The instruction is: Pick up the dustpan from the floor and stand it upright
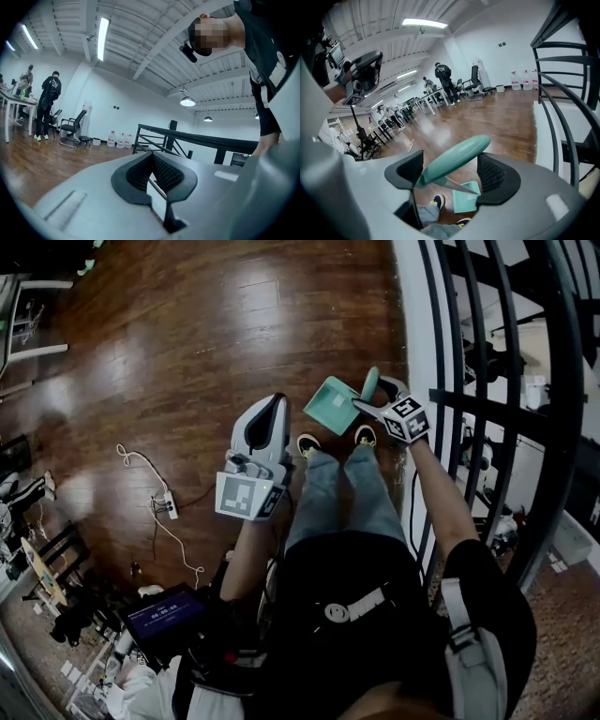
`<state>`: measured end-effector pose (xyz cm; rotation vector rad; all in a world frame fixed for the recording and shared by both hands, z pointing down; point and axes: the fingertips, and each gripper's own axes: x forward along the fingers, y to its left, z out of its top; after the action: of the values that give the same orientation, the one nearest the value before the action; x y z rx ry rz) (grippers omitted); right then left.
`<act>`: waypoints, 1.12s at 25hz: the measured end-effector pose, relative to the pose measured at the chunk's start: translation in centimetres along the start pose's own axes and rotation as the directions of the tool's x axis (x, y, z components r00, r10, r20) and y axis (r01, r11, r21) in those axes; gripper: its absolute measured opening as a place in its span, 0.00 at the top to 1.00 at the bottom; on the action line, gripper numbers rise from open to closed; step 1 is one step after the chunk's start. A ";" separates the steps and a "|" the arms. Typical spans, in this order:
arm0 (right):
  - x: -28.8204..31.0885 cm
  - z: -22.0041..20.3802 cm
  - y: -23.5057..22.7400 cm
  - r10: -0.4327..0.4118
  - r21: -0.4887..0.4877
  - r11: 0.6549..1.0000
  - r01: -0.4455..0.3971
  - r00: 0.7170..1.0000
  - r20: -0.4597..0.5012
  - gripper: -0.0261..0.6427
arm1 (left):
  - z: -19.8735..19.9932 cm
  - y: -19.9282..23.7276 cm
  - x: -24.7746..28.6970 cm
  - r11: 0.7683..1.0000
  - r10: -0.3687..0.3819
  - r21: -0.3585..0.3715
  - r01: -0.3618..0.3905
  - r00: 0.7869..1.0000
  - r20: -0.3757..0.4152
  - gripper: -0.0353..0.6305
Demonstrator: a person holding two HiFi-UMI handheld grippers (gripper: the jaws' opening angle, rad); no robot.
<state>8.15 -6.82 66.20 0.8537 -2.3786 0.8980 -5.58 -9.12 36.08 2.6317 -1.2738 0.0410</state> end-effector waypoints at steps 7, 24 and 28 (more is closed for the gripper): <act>-1.4 0.8 1.5 0.040 0.030 0.999 -0.044 0.994 0.101 0.40 | 3.5 -3.1 -1.2 0.998 0.008 0.070 -0.007 1.000 -0.007 0.92; -11.1 11.3 12.7 -0.008 -0.396 0.894 0.208 0.892 0.452 0.85 | 4.5 -3.4 -5.8 0.996 0.025 0.084 -0.031 0.997 0.076 0.92; -14.3 15.1 19.6 0.007 -0.374 0.891 0.255 0.818 0.575 0.96 | 5.3 -4.1 -9.7 0.995 -0.041 0.095 0.031 0.993 0.111 0.92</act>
<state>1.88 -0.25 39.09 1.1891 -2.8031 0.0096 -8.80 -0.23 29.05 2.7715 -1.2884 -0.0571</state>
